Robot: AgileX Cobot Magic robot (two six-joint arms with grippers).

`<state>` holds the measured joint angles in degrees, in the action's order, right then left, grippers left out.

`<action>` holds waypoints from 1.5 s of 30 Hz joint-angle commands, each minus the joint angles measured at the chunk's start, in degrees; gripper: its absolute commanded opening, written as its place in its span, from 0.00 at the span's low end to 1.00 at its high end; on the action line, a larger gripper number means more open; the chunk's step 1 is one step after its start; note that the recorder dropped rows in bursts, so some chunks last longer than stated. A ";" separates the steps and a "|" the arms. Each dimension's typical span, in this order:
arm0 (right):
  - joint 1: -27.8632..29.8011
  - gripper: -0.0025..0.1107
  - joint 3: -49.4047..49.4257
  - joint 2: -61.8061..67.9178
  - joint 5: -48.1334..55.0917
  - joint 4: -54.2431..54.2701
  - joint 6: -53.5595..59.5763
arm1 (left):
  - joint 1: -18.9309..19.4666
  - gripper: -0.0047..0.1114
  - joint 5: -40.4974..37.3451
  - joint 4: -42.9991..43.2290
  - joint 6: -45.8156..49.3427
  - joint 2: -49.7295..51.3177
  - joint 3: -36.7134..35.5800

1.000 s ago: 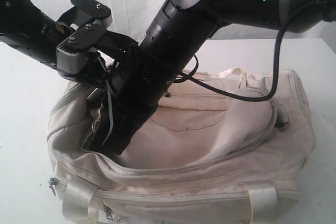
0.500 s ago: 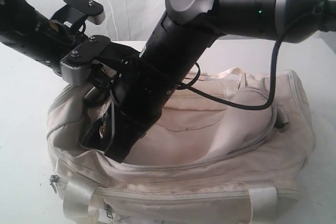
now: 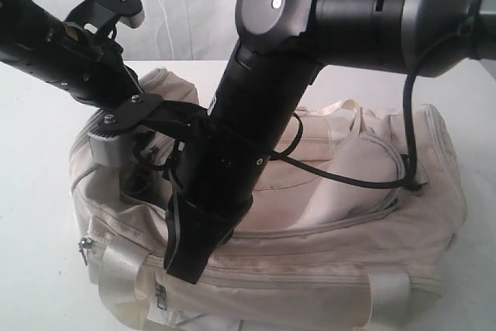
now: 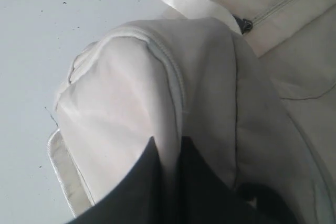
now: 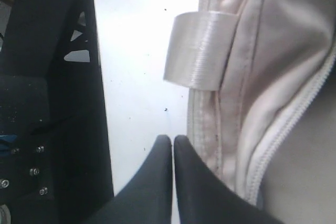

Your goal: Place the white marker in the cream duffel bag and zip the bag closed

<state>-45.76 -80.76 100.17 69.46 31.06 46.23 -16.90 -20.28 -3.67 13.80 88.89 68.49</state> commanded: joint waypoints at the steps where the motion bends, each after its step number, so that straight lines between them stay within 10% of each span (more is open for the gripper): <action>1: 0.14 0.03 0.24 -0.74 0.50 0.07 -0.03 | 0.19 0.13 -0.14 -0.62 -0.27 -2.57 0.23; 8: 0.14 0.03 0.24 -0.98 0.50 -1.63 -0.03 | 0.19 0.32 -1.92 -0.62 -0.09 -6.60 0.23; 27: 12.30 0.04 0.17 -5.71 -20.30 -3.24 -18.09 | 0.19 0.33 -7.69 -5.21 1.97 -9.84 0.23; 35: 13.76 0.17 0.17 -5.71 -23.76 -1.11 -18.09 | -0.21 0.52 -6.28 -15.41 12.07 -9.32 0.23; 45: 13.79 0.28 0.17 -5.71 -23.84 -0.47 -18.09 | -3.55 0.53 -1.00 -14.86 16.32 -4.30 0.23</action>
<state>-32.30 -80.76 95.02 45.88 29.98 28.32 -20.02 -22.29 -18.10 29.44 84.07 68.49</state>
